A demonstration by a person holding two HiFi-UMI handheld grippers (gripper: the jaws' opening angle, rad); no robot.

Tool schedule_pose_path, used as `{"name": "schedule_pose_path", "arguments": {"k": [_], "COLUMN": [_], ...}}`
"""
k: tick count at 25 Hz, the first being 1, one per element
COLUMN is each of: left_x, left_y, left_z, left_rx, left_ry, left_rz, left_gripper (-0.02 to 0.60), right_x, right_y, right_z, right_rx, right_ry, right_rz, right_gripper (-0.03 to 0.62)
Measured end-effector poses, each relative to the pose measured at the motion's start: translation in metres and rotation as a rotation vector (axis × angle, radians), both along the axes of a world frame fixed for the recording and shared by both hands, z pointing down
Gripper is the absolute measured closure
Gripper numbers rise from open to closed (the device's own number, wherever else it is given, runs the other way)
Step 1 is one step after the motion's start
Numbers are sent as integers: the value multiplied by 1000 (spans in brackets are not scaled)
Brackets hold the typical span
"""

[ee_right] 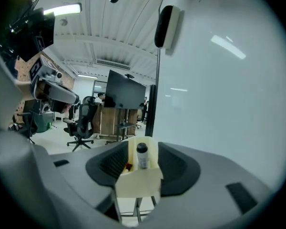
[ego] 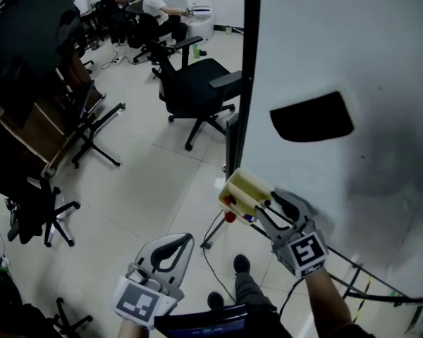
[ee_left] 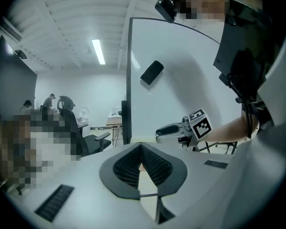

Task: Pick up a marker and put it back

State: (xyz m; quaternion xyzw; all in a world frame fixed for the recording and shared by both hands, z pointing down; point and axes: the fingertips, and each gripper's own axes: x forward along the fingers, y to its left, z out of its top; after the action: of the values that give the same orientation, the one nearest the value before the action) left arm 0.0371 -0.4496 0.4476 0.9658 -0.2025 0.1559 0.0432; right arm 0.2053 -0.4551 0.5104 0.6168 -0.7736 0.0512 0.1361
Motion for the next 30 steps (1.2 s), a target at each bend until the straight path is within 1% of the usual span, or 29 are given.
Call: {"name": "schedule_pose_path", "arguments": {"k": [2, 6, 13, 17, 25, 30], "left_x": [1, 2, -1, -8, -24, -36], "left_y": [-2, -1, 2, 6, 7, 10], "left_z": [2, 6, 5, 3, -12, -29], "left_rx": [-6, -14, -11, -7, 5, 38], "left_ry": [2, -3, -2, -2, 32, 56], "left_rz": [-4, 2, -2, -16, -41, -63], "left_gripper": [586, 586, 586, 586, 586, 586], "right_x": [1, 5, 5, 5, -9, -27], "right_y": [-1, 0, 1, 2, 2, 4], "right_z": [2, 4, 4, -7, -57, -94], "right_rx": [2, 8, 26, 51, 142, 215], "right_ry": [1, 16, 44, 40, 42, 41], "right_rz": [4, 26, 37, 48, 37, 5], "right_gripper": [395, 517, 517, 517, 517, 517]}}
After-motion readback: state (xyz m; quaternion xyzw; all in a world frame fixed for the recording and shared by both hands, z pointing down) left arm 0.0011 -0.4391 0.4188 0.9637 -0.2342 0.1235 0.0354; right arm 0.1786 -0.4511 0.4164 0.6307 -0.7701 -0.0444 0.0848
